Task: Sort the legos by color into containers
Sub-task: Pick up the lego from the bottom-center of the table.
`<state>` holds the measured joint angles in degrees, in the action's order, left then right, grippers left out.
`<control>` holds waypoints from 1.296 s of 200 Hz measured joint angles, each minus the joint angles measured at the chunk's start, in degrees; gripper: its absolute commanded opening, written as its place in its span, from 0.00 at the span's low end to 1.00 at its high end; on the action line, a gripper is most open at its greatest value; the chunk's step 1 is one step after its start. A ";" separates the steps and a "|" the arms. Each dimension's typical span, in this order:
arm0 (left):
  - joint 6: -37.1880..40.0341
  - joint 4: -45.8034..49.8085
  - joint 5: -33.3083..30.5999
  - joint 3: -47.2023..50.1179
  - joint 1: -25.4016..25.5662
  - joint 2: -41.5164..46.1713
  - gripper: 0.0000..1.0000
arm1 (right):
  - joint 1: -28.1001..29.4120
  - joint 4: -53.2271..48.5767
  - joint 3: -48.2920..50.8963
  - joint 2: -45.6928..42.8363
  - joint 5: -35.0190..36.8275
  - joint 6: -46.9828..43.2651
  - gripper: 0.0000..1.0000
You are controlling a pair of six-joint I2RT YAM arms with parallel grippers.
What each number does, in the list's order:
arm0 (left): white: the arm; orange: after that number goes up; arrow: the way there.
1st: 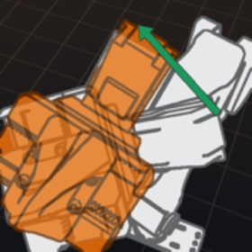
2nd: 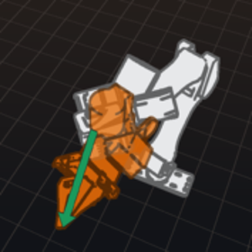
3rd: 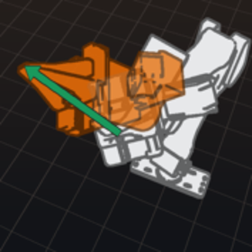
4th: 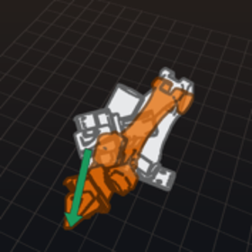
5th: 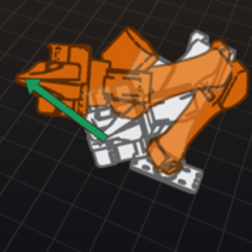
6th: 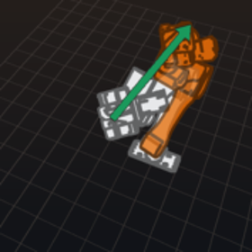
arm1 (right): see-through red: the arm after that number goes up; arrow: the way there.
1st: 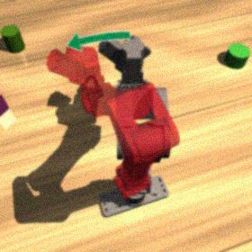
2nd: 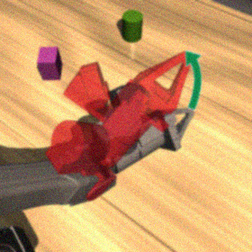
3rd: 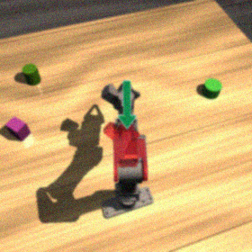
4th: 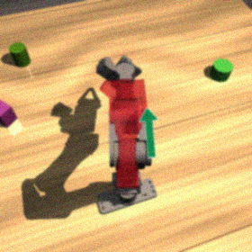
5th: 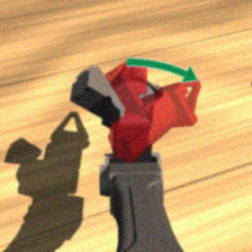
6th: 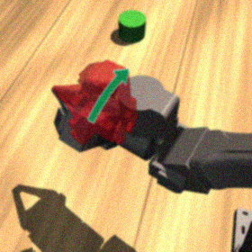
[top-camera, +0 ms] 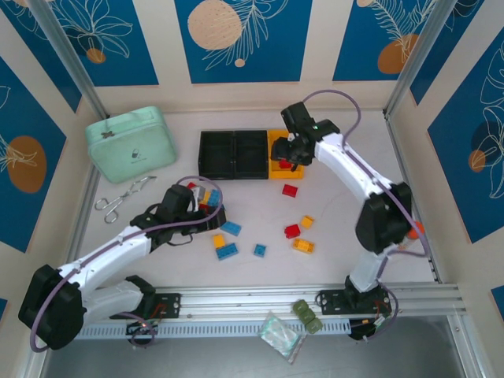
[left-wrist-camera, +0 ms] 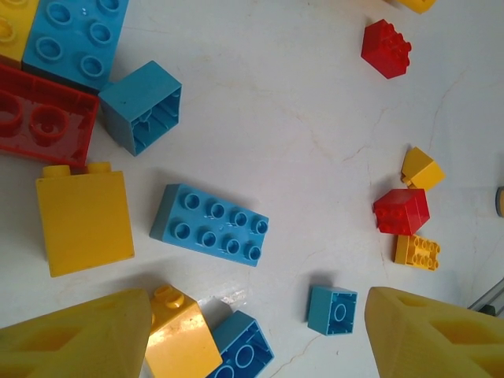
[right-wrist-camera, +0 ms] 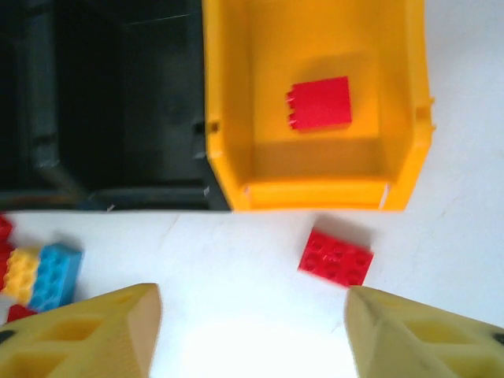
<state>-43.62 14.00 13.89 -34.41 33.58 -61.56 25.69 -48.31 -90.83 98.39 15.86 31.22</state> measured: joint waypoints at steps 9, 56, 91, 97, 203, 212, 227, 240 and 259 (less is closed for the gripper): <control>0.33 0.57 0.00 -0.39 0.37 -0.04 0.71 | 0.42 1.03 3.89 -3.67 -0.50 0.04 0.67; 2.38 1.75 0.26 -4.11 4.20 -4.15 0.70 | 0.63 2.80 21.09 -13.51 -1.77 0.74 0.66; 3.61 1.46 0.63 -6.03 8.15 -7.23 0.70 | 1.77 2.86 28.94 -17.18 -3.26 1.29 0.66; 3.67 1.51 0.66 -6.32 8.79 -7.67 0.69 | 2.05 2.91 29.86 -17.62 -3.50 1.40 0.66; 4.68 1.27 -0.50 -6.64 11.93 -9.01 0.70 | 8.37 6.12 37.94 -13.27 -4.52 4.50 0.63; 4.68 1.01 -0.61 -6.40 11.98 -8.98 0.70 | 8.74 6.34 37.97 -12.46 -4.48 4.85 0.62; 4.66 0.61 -0.83 -5.86 12.00 -8.72 0.70 | 9.31 6.86 37.97 -10.91 -4.42 5.09 0.61; 4.61 0.35 -0.92 -5.49 12.07 -8.50 0.70 | 9.77 7.19 37.97 -9.70 -4.24 5.29 0.60; 4.48 0.13 -1.09 -5.05 12.09 -8.35 0.70 | 10.32 7.26 37.97 -8.15 -3.89 5.55 0.57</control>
<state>-39.13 14.13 12.80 -39.46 45.67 -69.91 36.01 -41.06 -52.86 90.24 11.97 36.77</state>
